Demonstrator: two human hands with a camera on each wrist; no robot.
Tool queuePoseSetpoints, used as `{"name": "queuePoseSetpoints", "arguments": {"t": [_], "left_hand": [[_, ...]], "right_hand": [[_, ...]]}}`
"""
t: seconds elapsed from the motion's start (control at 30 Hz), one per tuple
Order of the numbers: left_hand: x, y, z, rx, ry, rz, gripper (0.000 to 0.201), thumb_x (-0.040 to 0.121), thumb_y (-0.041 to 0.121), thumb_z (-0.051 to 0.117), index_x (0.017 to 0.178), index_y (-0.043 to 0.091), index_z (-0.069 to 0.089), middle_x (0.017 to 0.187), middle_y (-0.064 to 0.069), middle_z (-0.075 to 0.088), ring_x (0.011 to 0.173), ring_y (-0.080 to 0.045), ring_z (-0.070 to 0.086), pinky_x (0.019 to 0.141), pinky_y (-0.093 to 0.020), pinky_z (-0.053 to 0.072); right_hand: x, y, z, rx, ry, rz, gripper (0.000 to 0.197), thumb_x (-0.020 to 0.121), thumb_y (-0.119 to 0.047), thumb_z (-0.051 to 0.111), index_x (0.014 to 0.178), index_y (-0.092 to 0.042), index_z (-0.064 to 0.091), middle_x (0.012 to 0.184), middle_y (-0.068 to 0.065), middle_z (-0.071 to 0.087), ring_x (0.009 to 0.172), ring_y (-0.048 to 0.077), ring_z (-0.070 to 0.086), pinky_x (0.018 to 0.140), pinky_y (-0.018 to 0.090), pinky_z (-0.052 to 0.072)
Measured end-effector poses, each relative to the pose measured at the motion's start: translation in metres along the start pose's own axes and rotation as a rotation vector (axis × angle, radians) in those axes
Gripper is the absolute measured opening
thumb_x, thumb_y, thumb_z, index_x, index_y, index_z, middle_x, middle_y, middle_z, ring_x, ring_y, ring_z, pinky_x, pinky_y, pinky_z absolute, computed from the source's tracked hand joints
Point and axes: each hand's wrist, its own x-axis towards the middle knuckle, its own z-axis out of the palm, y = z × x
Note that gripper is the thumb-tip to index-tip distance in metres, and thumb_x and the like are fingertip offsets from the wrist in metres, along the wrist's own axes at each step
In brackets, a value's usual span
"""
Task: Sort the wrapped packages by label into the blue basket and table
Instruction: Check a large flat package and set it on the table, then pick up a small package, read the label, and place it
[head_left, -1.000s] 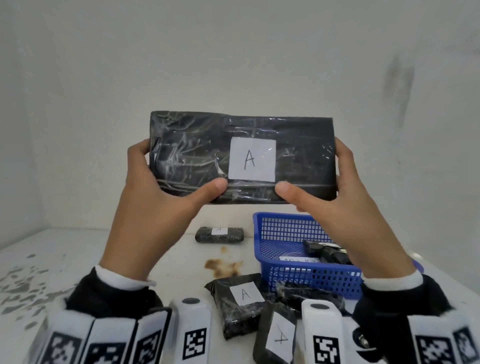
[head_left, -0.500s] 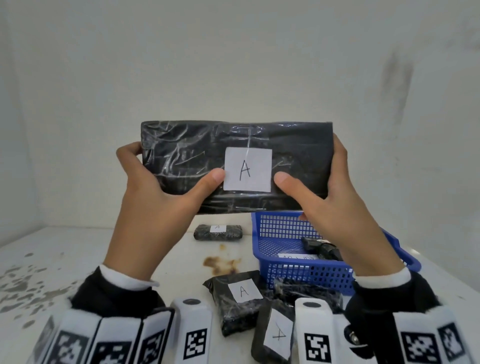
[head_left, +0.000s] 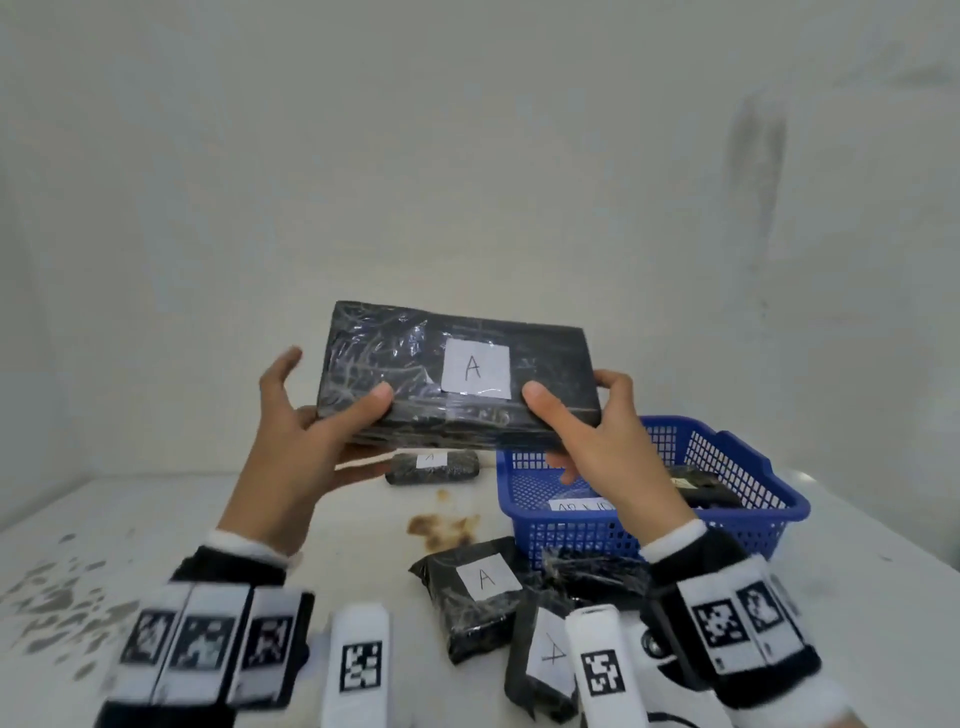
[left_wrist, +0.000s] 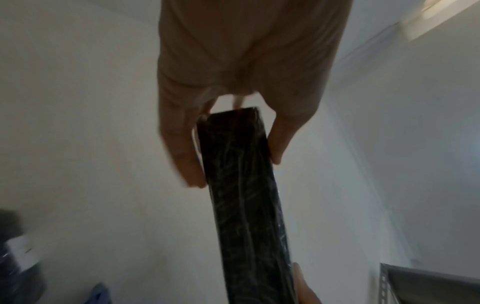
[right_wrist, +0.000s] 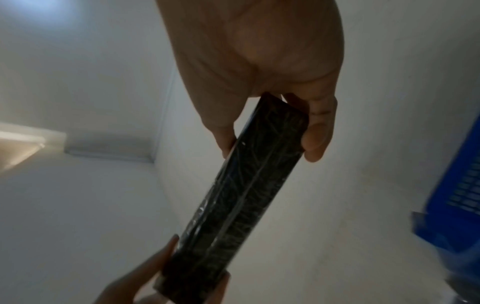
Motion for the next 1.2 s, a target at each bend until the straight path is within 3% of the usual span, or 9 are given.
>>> {"name": "queuePoseSetpoints", "arguments": {"t": [0.07,0.13,0.23,0.3,0.63,0.77,0.93,1.07,1.2], "left_hand": [[0.019,-0.005,-0.005,-0.121,0.089,-0.127,0.07,0.081,0.018,0.075,0.14,0.006,0.039,0.113,-0.018,0.065,0.077,-0.024,0.074,0.065,-0.039,0.062],[0.037,-0.013,-0.014,-0.149,0.152,-0.206,0.053,0.084,0.018,0.074,0.126,-0.005,0.052,0.113,-0.019,0.064,0.081,-0.024,0.072,0.063,-0.038,0.062],[0.053,-0.03,-0.032,-0.091,0.275,-0.235,0.025,0.087,0.017,0.071,0.105,0.003,0.06,0.106,-0.016,0.064,0.085,-0.024,0.066,0.059,-0.042,0.062],[0.058,-0.043,-0.046,-0.021,0.355,-0.23,0.022,0.087,0.014,0.07,0.105,0.006,0.061,0.107,-0.017,0.063,0.09,-0.029,0.065,0.06,-0.04,0.062],[0.085,-0.117,-0.068,-0.013,0.415,-0.587,0.017,0.089,0.012,0.068,0.082,0.005,0.054,0.107,-0.019,0.058,0.097,-0.033,0.056,0.042,-0.048,0.053],[0.104,-0.142,-0.053,-0.007,0.374,-0.648,0.015,0.089,0.013,0.068,0.087,0.004,0.057,0.111,-0.021,0.059,0.1,-0.037,0.058,0.05,-0.05,0.057],[0.123,-0.161,-0.036,-0.01,0.404,-0.646,0.017,0.088,0.015,0.069,0.093,0.004,0.056,0.12,-0.019,0.058,0.113,-0.041,0.056,0.087,-0.053,0.055],[0.139,-0.173,-0.028,0.133,0.427,-0.599,0.051,0.08,0.033,0.075,0.114,-0.001,0.057,0.118,-0.018,0.061,0.108,-0.039,0.061,0.089,-0.051,0.055],[0.137,-0.185,-0.036,0.377,0.453,-0.607,0.066,0.083,0.051,0.068,0.112,-0.007,0.058,0.114,-0.022,0.063,0.109,-0.038,0.062,0.096,-0.041,0.05]], "right_hand": [[0.006,0.006,0.01,-0.025,-0.071,0.036,0.061,0.09,-0.054,0.062,0.134,-0.023,0.033,0.111,0.0,0.069,0.073,0.015,0.074,0.063,0.025,0.06],[0.011,0.013,0.019,-0.111,-0.16,0.042,0.059,0.095,-0.055,0.056,0.14,-0.022,0.036,0.121,0.002,0.066,0.08,0.012,0.073,0.066,0.02,0.058],[0.018,0.027,0.017,-0.414,-0.341,0.002,0.062,0.098,-0.059,0.046,0.147,-0.022,0.039,0.145,0.003,0.05,0.126,0.019,0.055,0.099,0.029,0.045],[0.02,0.036,0.008,-0.609,-0.45,0.02,0.061,0.1,-0.057,0.043,0.147,-0.018,0.042,0.15,0.002,0.047,0.134,0.02,0.048,0.102,0.031,0.037],[0.029,0.099,-0.026,-0.941,-0.439,0.108,0.045,0.102,-0.059,0.035,0.119,-0.026,0.061,0.113,-0.002,0.065,0.115,0.022,0.058,0.105,0.041,0.041],[0.031,0.107,-0.022,-1.033,-0.477,0.047,0.052,0.106,-0.052,0.022,0.129,-0.025,0.06,0.13,-0.001,0.064,0.127,0.025,0.052,0.11,0.044,0.025],[0.033,0.115,-0.022,-1.033,-0.468,0.014,0.051,0.106,-0.051,0.021,0.131,-0.028,0.059,0.134,-0.001,0.063,0.127,0.024,0.052,0.108,0.043,0.024],[0.034,0.117,-0.022,-1.04,-0.459,0.003,0.05,0.106,-0.051,0.021,0.132,-0.029,0.059,0.136,-0.002,0.062,0.128,0.023,0.051,0.108,0.043,0.024],[0.034,0.117,-0.021,-1.049,-0.462,-0.006,0.051,0.106,-0.051,0.02,0.132,-0.029,0.058,0.137,-0.002,0.061,0.129,0.024,0.05,0.11,0.044,0.023]]}}
